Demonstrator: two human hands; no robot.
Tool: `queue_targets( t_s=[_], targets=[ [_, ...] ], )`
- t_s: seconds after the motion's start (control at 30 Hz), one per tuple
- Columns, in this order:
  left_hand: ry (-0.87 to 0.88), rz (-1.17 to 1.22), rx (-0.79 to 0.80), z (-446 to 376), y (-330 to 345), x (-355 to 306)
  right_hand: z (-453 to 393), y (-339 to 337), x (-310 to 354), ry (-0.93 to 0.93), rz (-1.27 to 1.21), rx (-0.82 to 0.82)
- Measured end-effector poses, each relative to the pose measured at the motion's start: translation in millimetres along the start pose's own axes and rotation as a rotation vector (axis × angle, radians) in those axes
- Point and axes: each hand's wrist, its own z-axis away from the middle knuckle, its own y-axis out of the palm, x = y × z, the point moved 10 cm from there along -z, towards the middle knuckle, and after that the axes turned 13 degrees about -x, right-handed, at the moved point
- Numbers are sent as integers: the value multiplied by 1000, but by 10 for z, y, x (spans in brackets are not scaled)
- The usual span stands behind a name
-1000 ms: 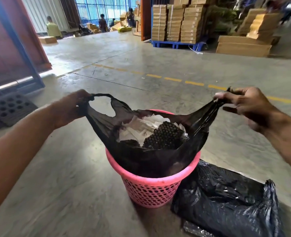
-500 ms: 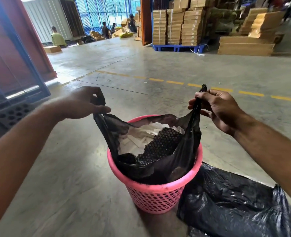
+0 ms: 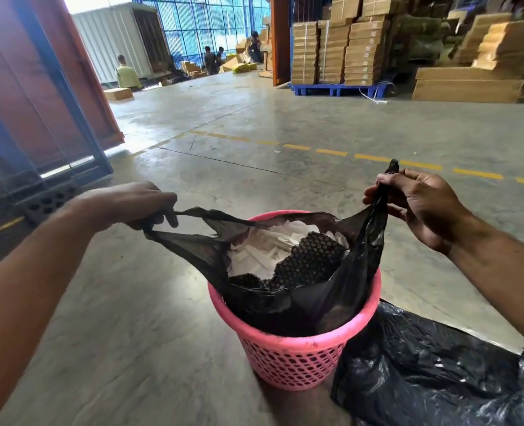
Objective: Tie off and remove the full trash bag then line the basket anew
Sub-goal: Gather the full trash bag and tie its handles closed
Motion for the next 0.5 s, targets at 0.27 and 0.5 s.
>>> queue_targets(
  t_s=[0.27,0.5],
  targets=[
    [337,959,86,244,132,-1168,133,240,229,-201,189,105],
    [556,868,300,553,1071,-1987,433,730,408,-592,713,231]
  ],
)
